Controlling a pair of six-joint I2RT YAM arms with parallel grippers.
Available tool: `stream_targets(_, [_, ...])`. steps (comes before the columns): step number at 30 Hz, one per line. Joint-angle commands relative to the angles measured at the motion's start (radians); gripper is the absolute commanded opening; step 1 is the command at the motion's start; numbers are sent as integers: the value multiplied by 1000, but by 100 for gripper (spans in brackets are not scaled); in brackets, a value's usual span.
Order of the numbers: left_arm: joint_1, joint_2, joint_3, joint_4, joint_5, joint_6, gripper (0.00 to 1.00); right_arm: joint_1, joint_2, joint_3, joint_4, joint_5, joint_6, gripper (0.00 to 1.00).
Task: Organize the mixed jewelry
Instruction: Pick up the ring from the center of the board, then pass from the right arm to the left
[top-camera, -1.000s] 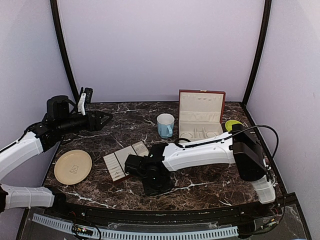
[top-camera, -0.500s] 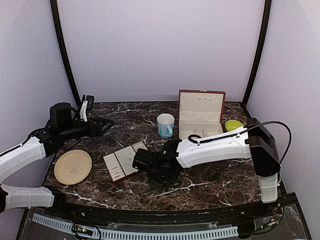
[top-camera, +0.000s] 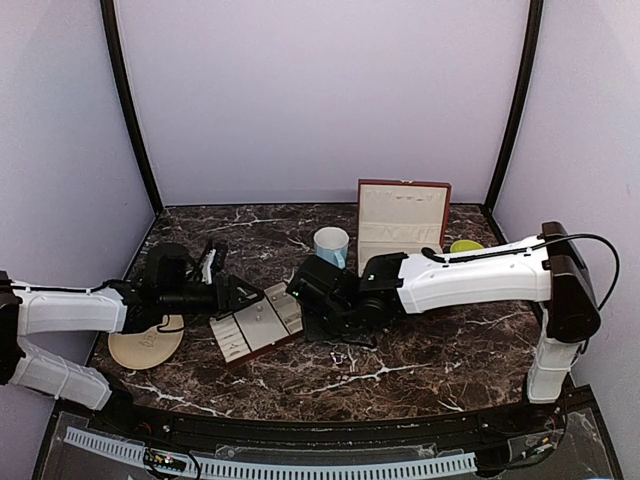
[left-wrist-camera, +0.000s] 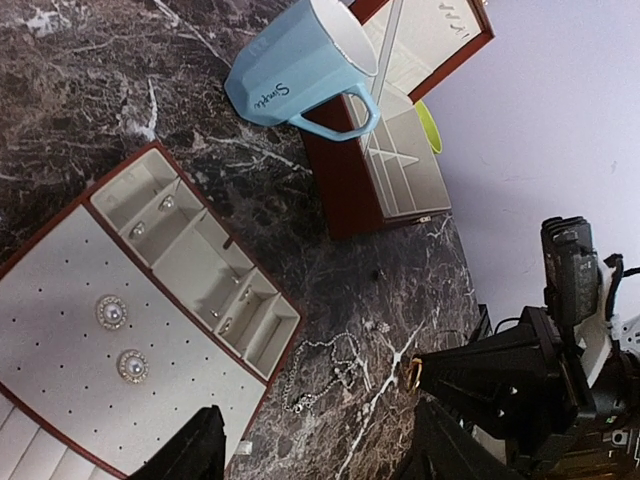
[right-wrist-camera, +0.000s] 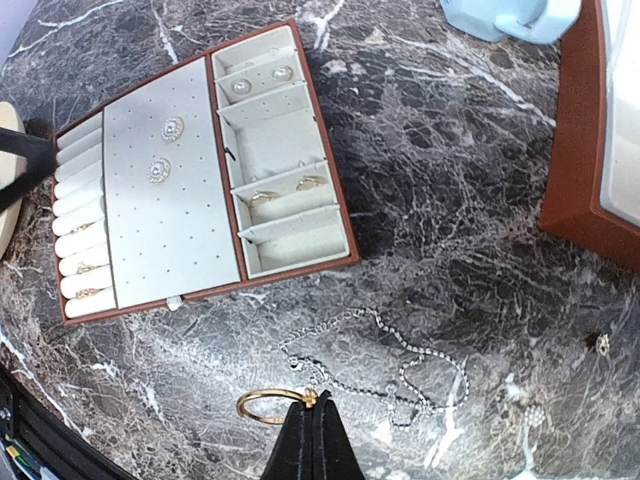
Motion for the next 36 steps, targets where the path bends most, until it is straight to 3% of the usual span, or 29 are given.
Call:
stream_targets(1, [-25,69,64,76,48,-42,66,-9,-32,-20,68,32,-69,0])
stream_targets(9, [-97,239,176,72,128,-24,64,-13,-34,-28,99,21,-86,0])
stream_targets(14, [-128,313,217,87,158,-27,54,-18,-35,-32,102,9,-86,0])
stream_targets(19, [-146,343,230,108,182,-29,48,-24,-35,-34,104,-10,-88,0])
stream_targets(36, [-175,357,228,100,198,-6,45,-36,-28,-26,105,-36,-84,0])
